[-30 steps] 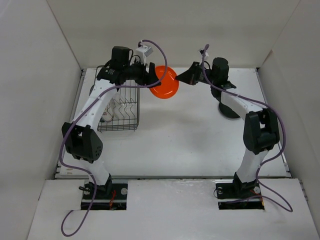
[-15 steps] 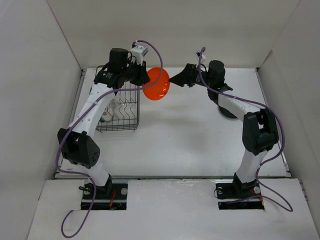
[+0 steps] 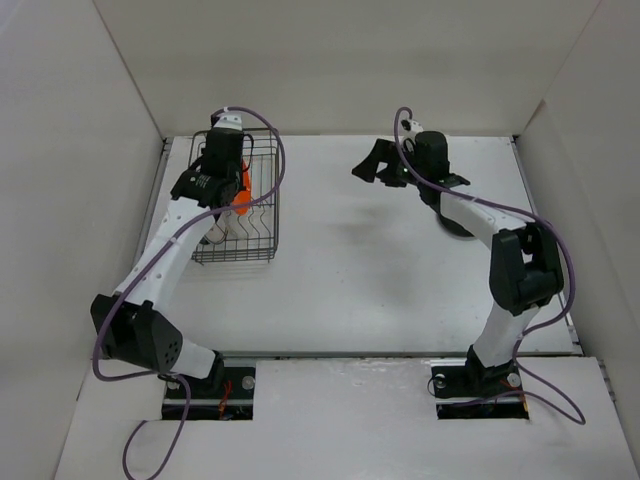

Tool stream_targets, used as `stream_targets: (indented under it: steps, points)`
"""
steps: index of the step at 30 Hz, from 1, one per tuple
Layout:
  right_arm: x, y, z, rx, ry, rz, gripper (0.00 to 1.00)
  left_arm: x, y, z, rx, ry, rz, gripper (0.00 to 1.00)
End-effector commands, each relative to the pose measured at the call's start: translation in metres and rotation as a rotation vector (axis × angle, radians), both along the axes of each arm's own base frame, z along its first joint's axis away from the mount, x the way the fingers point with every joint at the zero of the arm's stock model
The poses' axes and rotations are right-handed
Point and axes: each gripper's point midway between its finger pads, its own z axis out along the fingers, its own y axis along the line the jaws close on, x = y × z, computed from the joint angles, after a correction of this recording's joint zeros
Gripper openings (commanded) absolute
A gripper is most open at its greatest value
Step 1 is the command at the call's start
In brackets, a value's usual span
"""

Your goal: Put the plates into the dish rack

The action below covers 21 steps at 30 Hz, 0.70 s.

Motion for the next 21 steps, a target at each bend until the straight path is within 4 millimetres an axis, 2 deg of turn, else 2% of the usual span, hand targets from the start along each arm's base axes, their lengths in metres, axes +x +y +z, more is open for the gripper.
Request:
stream_targets:
  steps: [1, 8, 10, 11, 14, 21]
  points:
    - [-0.003, -0.009, 0.018, -0.015, -0.052, -0.028, 1.0, -0.002, 0.02, 0.009, 0.041, -0.049, 0.129, 0.0]
    - [-0.013, -0.014, 0.013, -0.019, -0.043, -0.01, 1.0, 0.001, 0.024, -0.016, 0.065, 0.008, 0.169, 0.0]
    - [-0.013, -0.017, 0.018, -0.013, -0.051, -0.011, 1.0, 0.001, 0.024, -0.029, 0.076, 0.035, 0.168, 0.0]
    - [-0.015, -0.017, 0.014, -0.019, -0.047, 0.001, 1.0, 0.002, 0.023, -0.028, 0.073, 0.027, 0.168, 0.0]
    - [-0.014, -0.021, 0.019, -0.017, -0.058, -0.009, 1.0, 0.003, 0.022, -0.043, 0.079, 0.057, 0.16, 0.0]
    - [-0.015, -0.027, 0.024, -0.011, -0.07, 0.003, 1.0, 0.006, 0.013, -0.055, 0.055, 0.086, 0.121, 0.0]
